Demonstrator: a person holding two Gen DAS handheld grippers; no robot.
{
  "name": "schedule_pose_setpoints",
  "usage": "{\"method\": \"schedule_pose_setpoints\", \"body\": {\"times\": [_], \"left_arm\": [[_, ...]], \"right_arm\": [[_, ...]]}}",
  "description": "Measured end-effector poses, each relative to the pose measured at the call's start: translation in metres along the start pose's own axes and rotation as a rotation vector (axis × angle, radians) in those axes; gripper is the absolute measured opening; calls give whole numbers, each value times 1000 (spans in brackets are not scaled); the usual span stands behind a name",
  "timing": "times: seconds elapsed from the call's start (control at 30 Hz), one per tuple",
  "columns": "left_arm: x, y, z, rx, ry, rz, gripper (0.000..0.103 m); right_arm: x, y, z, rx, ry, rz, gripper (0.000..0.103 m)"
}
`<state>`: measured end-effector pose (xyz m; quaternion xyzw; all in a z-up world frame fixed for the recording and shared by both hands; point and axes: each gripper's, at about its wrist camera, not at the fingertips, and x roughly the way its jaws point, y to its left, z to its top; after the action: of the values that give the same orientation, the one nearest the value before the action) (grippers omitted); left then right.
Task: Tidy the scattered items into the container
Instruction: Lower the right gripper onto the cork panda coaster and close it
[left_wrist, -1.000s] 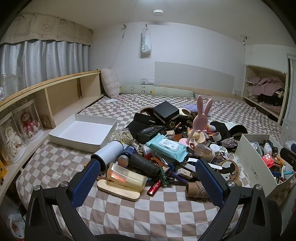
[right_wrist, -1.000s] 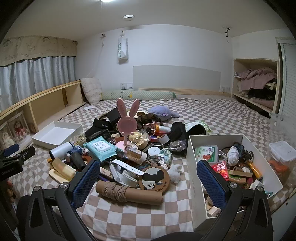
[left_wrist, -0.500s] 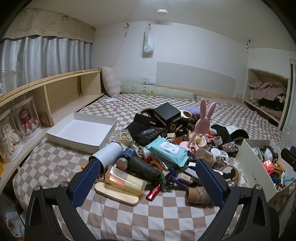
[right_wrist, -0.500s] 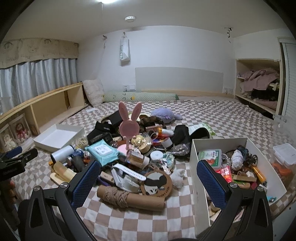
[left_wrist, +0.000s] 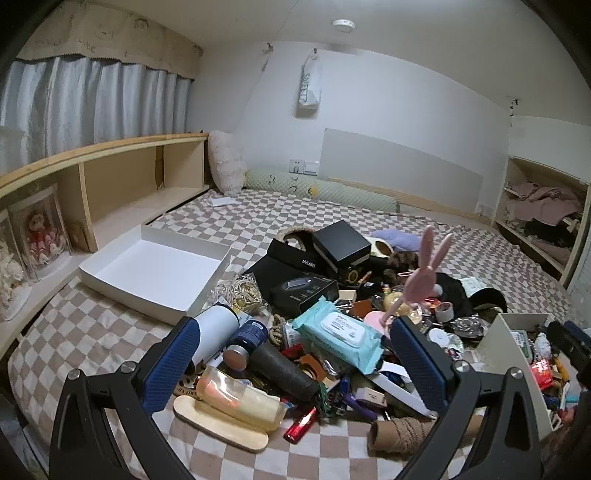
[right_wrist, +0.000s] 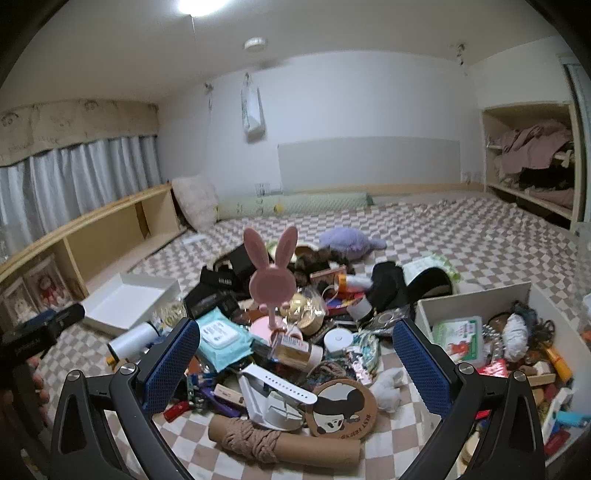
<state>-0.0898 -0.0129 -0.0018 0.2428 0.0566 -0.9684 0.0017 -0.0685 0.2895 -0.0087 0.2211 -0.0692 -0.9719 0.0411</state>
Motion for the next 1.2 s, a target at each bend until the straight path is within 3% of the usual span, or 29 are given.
{"method": "schedule_pose_setpoints", "body": {"times": [0.37, 0.53, 0.67, 0.9, 1.03, 1.2], "left_arm": [[53, 43, -32, -77, 50, 101, 103], [68, 61, -51, -113, 74, 160, 103], [79, 63, -66, -144, 110, 134, 103], [83, 44, -77, -62, 133, 80, 103], [86, 46, -79, -77, 148, 53, 103], [92, 53, -81, -107, 165, 44, 103]], "right_arm": [[75, -12, -31, -11, 214, -31, 103], [92, -15, -41, -144, 315, -53, 103], [106, -16, -47, -284, 400, -94, 103], [132, -2, -76, -569, 518, -166, 103], [148, 6, -96, -691, 593, -190, 103], [166, -2, -101, -657, 678, -177, 103]]}}
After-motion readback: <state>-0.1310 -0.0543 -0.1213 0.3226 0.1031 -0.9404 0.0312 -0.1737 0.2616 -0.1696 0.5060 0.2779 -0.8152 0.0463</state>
